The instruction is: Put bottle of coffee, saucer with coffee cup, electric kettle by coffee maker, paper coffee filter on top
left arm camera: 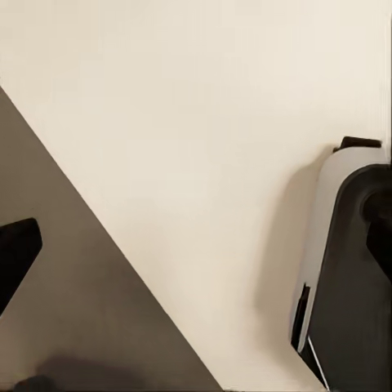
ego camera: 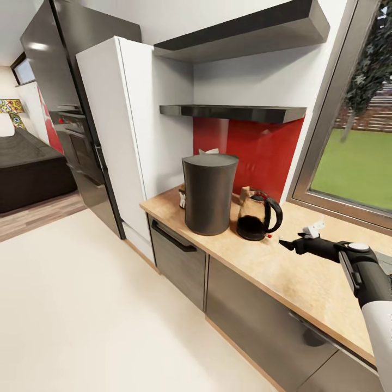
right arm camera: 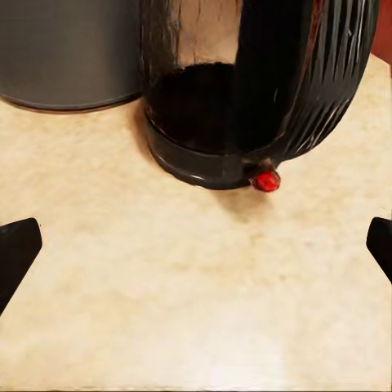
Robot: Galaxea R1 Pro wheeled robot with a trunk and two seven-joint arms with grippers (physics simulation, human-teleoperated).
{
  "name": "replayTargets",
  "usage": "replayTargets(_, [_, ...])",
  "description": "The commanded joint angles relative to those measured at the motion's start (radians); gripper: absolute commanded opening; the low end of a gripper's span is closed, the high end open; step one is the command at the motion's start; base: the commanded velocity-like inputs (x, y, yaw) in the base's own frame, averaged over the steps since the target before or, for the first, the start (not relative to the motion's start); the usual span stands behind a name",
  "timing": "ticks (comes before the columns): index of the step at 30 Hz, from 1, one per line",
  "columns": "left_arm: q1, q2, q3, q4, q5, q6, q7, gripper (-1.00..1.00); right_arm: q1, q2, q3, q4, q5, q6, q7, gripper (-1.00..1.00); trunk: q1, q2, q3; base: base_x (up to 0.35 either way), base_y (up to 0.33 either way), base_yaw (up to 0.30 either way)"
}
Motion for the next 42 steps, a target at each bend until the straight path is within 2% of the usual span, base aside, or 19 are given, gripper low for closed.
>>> replayTargets(1, [0.000,0.001,-0.009,-0.014,0.006,-0.003,0.004,1.00,-0.001,0.001,-0.003,0.007,0.006,0.005,0.007,1.00,0.001,-0.002,-0.002,-0.007,0.002,0.000])
replayTargets(8, [-0.001,0.012,-0.011,-0.176,-0.041,-0.005,0.009,1.00,-0.001,0.000,-0.003,0.086,0.006,0.006,0.008,1.00,0.001,-0.002,-0.002,-0.002,0.001,0.000])
replayTargets(13, [-0.017,0.017,-0.010,-0.257,-0.049,-0.007,0.011,1.00,-0.001,-0.003,-0.003,0.093,0.006,0.004,0.012,1.00,0.001,-0.002,-0.002,-0.065,0.062,0.000])
replayTargets(20, [-0.064,0.010,-0.008,-0.274,-0.049,-0.009,0.011,1.00,-0.001,-0.006,-0.003,0.091,0.006,0.004,0.015,1.00,0.001,-0.002,-0.002,-0.208,0.205,0.000])
replayTargets(29, [-0.074,0.007,-0.010,-0.281,-0.049,-0.011,0.011,1.00,-0.001,-0.007,-0.004,0.091,0.006,0.004,0.016,1.00,0.001,-0.002,-0.002,-0.196,0.221,0.000])
replayTargets(35, [-0.075,0.011,-0.011,-0.280,-0.049,-0.011,0.011,1.00,-0.001,-0.009,-0.004,0.086,0.006,0.006,0.016,1.00,0.001,-0.002,-0.001,-0.050,0.044,-0.032])
replayTargets(42, [-0.074,0.014,-0.011,-0.278,-0.049,-0.011,0.011,1.00,-0.001,-0.010,-0.003,0.087,0.006,0.007,0.016,1.00,0.001,-0.002,0.005,-0.005,0.005,-0.192])
